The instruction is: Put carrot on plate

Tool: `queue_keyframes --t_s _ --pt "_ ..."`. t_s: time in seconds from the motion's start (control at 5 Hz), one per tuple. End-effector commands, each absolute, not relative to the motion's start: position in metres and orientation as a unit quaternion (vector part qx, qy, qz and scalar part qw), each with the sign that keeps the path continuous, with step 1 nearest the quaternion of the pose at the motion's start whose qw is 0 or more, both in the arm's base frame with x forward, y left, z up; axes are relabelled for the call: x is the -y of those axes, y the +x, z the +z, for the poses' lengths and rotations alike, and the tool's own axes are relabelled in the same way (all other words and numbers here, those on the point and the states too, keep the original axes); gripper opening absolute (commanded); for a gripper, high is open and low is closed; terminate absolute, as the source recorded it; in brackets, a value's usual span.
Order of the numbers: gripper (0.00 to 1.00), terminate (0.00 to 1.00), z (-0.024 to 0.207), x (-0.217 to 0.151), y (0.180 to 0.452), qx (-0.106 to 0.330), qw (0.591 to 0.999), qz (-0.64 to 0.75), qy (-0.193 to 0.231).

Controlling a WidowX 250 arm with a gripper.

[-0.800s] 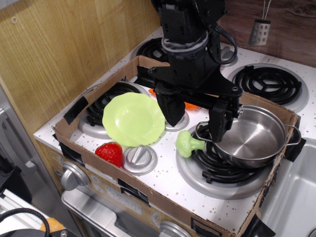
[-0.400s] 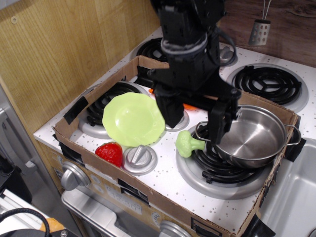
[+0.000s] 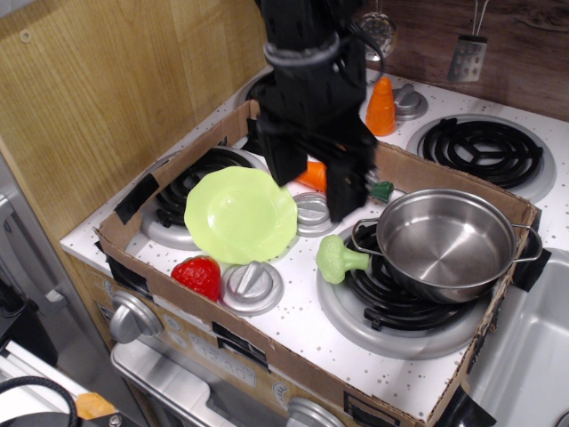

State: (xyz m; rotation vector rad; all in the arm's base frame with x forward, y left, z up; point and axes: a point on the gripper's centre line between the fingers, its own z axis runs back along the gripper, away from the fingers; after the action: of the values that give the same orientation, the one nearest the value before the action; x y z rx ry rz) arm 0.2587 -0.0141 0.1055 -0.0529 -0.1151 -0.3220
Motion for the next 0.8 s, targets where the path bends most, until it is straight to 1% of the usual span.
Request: queue_keyframes --t_s 0.0,0.2,0.4,0.6 --pt "1.00 0.00 0.110 -0.017 0.318 0.110 0.932 -0.344 0.023" --pt "1.00 0.00 0.092 -0.026 0.340 0.137 0.893 -0.429 -0.028" --pt "1.00 0.00 0.085 -0.029 0.351 0.134 0.870 -0.473 -0.029" --pt "1.00 0.00 0.082 -0.028 0.356 0.124 0.848 -0.514 -0.030"
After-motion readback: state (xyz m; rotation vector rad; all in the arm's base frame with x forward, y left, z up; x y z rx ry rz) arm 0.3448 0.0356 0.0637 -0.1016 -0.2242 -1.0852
